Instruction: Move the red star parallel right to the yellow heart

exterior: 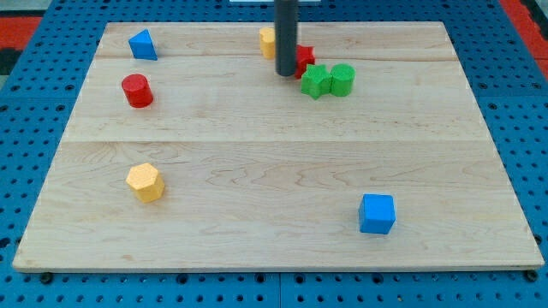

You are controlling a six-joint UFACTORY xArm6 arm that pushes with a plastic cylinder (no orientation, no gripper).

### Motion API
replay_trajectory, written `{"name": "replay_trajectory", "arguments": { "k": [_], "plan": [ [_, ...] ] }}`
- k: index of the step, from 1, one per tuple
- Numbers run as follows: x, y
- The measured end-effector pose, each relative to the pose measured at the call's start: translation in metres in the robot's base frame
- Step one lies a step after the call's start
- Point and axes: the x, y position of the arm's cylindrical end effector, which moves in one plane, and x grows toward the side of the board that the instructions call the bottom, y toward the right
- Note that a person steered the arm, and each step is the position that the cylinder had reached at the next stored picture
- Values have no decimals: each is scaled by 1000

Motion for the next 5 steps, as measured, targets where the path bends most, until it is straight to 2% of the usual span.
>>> {"name": "replay_trajectory", "arguments": {
  "k": [1, 2, 3, 4, 5],
  "plan": [
    [-6, 35],
    [-1, 9],
    [-14, -7],
    [-29, 14],
    [-47, 62]
  ]
}}
